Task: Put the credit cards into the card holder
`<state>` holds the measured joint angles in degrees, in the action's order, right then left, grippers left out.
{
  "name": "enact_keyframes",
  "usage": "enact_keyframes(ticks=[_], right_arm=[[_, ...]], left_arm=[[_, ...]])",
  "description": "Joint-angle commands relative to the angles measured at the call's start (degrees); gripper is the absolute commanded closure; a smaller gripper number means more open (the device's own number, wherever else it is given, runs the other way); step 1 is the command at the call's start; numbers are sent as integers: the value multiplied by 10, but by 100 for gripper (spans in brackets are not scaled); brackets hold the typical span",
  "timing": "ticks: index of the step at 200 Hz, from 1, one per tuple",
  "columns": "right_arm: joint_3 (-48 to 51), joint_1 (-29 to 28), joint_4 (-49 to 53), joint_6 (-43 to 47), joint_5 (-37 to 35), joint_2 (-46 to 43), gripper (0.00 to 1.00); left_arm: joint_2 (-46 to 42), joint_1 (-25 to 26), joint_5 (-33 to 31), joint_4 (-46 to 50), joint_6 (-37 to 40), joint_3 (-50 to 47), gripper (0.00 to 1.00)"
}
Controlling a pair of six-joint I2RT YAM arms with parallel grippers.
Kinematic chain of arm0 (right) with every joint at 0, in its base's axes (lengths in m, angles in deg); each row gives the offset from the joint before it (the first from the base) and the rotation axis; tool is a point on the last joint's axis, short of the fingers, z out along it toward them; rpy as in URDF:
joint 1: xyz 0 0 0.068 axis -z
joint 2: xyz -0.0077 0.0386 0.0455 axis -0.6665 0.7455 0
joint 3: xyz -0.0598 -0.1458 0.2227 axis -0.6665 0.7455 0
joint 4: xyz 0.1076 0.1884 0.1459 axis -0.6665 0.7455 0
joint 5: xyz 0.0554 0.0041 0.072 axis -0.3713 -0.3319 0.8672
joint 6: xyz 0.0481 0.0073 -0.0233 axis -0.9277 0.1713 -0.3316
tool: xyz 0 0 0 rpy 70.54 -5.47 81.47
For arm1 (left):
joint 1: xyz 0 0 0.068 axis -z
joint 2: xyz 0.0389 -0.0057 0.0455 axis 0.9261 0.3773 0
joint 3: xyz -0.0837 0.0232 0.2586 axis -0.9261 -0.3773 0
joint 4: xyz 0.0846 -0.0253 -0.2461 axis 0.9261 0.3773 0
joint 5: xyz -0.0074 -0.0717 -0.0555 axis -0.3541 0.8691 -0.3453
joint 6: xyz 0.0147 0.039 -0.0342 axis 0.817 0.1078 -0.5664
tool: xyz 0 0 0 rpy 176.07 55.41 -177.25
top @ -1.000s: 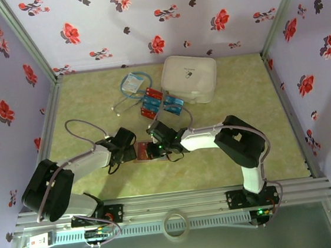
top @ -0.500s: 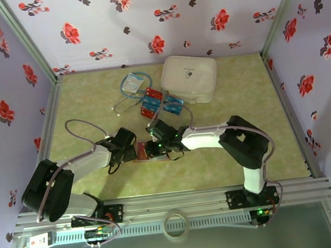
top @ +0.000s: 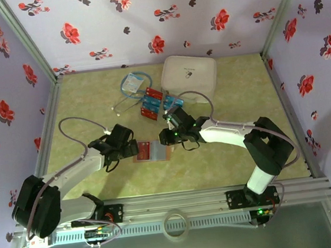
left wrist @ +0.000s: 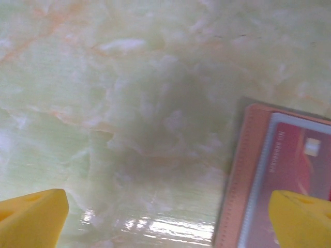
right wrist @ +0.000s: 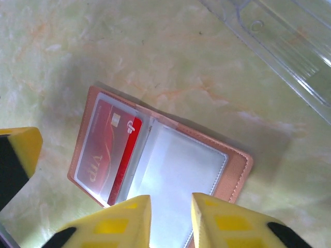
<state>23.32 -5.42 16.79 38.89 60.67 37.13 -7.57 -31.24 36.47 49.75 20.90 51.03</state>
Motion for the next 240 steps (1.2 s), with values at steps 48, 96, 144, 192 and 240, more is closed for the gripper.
enact_keyframes(ticks=[48, 96, 144, 192, 240], right_arm=[[-29, 0, 18, 29, 11, 48, 89], [-3, -4, 18, 8, 9, 15, 75], [26, -44, 30, -10, -37, -36, 67], [79, -50, 47, -24, -132, -106, 53], [86, -30, 31, -18, -136, -71, 53]], left_arm=[[-6, 47, 22, -26, 6, 16, 0], [6, 49, 10, -35, 1, 6, 0], [32, 49, 2, -47, 6, 0, 0], [29, 49, 2, -54, 5, -11, 0], [35, 49, 2, -56, 8, -5, 0]])
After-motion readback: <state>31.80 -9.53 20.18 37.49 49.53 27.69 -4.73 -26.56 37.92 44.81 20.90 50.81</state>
